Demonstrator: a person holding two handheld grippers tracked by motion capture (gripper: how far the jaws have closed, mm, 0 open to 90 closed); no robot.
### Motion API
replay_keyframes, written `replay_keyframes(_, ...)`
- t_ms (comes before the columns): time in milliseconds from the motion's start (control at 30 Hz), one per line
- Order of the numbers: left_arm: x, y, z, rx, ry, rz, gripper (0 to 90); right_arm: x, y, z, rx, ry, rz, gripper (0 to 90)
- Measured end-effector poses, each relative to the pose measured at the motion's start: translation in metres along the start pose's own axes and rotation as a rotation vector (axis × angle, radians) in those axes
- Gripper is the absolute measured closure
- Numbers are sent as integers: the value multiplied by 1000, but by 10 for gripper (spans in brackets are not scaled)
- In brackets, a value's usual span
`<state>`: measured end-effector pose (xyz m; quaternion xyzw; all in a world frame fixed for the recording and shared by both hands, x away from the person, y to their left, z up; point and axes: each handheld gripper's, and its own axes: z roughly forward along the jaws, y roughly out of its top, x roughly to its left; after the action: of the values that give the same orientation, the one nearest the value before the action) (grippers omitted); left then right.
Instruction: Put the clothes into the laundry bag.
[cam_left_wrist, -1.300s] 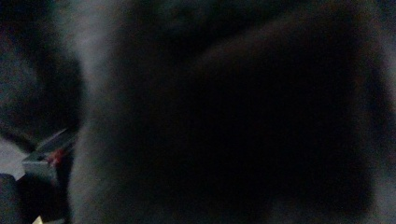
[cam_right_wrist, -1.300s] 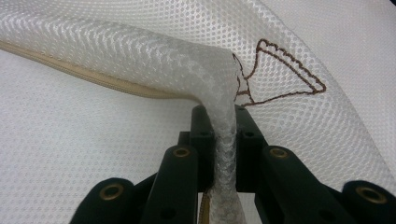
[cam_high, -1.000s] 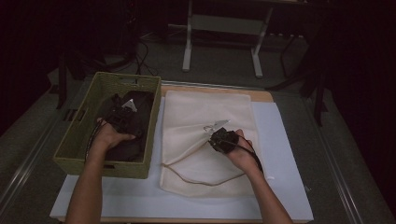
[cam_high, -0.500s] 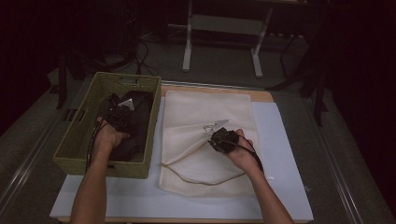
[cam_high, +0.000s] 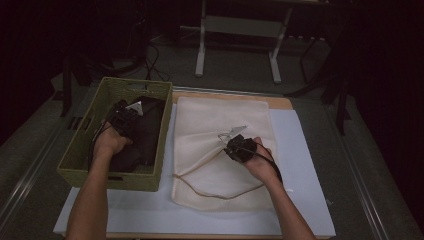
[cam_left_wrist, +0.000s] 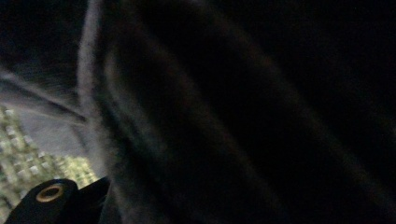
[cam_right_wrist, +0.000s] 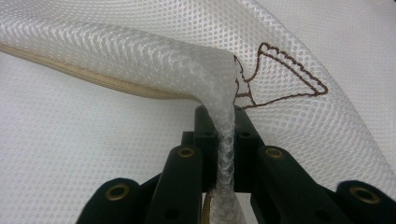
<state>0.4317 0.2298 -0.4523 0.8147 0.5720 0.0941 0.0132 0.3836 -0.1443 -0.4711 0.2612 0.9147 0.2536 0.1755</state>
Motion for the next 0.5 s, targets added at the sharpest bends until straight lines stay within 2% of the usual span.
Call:
replay_keyframes(33,0,0,0,0,0,0,577,0,1,-1,-2,-2,0,852)
replay_keyframes(67,3,-2,-12,-13,5,3,577,-1,3,-2,-11,-9,11,855)
replay_keyframes(133,5,-3,-20,-22,11,2,577,-2,5,-2,-21,-9,27,855)
replay_keyframes(200,6,-4,-23,-29,11,-1,577,-3,7,-3,-25,-11,32,855)
replay_keyframes(233,9,-5,-33,-43,16,-4,577,-4,10,-3,-27,-23,37,855)
replay_keyframes(300,11,-4,-37,-50,19,-6,577,-5,12,-3,-28,-27,42,856)
replay_keyframes(500,16,3,-60,-58,29,-16,577,-10,23,-3,-28,-45,58,855)
